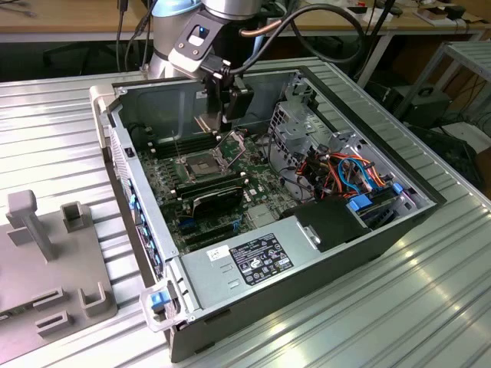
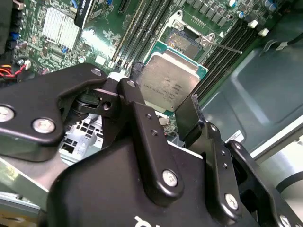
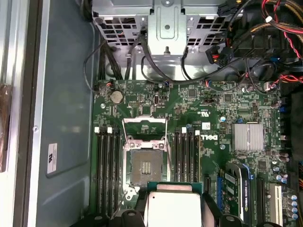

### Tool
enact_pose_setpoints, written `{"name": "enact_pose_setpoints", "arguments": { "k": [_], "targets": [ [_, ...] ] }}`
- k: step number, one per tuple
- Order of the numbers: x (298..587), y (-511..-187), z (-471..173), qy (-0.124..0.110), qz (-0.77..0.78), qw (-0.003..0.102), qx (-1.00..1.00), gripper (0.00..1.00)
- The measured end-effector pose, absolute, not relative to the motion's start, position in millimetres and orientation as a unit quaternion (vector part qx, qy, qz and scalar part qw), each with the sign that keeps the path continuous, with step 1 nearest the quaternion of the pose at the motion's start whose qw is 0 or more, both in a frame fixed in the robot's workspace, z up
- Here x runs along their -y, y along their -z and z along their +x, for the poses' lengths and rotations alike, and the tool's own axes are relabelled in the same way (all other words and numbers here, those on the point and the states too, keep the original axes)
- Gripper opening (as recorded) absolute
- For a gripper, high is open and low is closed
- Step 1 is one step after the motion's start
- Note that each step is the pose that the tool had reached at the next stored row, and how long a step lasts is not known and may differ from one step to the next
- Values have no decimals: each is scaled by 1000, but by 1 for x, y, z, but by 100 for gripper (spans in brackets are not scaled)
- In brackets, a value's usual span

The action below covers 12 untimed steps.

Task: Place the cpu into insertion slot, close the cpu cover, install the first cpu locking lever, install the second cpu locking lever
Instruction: 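Place the cpu into insertion slot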

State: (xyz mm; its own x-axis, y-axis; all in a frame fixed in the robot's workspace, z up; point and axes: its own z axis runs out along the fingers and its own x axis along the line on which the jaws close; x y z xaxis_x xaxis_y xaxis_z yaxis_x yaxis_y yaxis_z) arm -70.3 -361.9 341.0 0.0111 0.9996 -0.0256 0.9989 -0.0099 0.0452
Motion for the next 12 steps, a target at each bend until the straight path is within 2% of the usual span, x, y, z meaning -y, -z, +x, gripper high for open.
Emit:
{"name": "enact_pose_setpoints", "arguments": {
  "k": [12],
  "targets": [
    [362, -338, -70, -6, 736, 25, -676, 53]
  ]
}}
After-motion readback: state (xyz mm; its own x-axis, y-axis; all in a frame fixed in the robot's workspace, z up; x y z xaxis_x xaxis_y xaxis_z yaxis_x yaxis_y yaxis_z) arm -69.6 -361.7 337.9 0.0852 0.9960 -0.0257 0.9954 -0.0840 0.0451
